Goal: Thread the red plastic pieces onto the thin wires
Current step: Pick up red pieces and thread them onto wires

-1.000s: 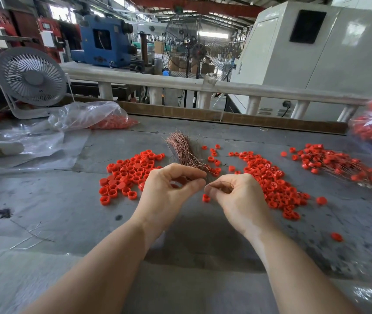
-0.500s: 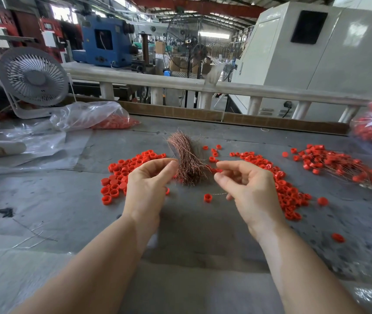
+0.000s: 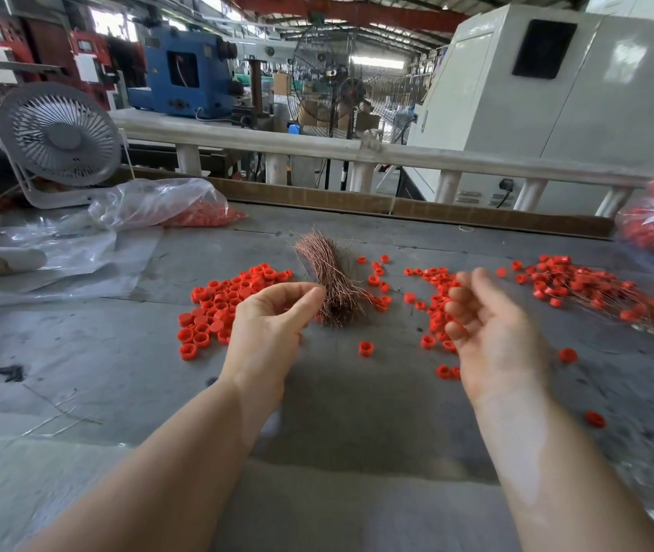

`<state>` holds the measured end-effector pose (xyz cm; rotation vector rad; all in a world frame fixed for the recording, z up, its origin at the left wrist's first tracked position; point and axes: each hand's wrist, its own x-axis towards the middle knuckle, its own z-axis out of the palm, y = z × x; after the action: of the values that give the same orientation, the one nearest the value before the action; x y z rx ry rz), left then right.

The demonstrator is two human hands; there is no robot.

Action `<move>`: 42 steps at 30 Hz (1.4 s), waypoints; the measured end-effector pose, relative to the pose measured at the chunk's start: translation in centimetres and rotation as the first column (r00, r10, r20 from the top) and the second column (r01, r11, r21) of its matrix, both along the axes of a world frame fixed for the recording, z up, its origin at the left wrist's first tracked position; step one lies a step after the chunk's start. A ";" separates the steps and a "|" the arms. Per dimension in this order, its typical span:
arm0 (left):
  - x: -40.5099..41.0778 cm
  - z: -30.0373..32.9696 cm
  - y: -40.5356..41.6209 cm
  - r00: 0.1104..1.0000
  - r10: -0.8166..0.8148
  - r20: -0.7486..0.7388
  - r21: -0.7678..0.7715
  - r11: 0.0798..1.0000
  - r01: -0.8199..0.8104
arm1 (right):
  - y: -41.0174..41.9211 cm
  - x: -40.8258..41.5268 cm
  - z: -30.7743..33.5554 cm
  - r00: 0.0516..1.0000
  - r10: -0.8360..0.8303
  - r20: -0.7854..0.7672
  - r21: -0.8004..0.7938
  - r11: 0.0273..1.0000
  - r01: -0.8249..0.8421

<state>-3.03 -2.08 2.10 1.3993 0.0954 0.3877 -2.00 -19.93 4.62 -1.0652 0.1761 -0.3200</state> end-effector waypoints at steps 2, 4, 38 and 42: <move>-0.2 0.1 -0.4 0.998 -0.062 0.014 0.053 0.997 0.062 | 0.8 -0.2 -0.2 0.993 0.119 0.008 -0.218 0.969 -0.115; -0.4 0.1 -0.6 0.993 -0.115 0.034 0.085 0.990 0.112 | 1.9 -0.6 -0.6 0.961 0.278 0.000 -0.405 0.878 -0.254; -0.7 0.3 -1.1 0.985 -0.113 0.131 0.521 0.853 0.028 | 2.8 -1.1 -1.1 0.854 0.520 0.007 -0.660 0.644 -0.386; -0.7 0.2 -1.1 0.986 -0.078 0.147 0.499 0.866 -0.006 | 2.9 -1.1 -1.1 0.866 0.500 0.013 -0.655 0.658 -0.370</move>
<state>-3.72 -3.20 2.26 1.8721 -0.1805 0.5179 -3.13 -17.04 3.54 -1.7039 -0.4061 -0.0248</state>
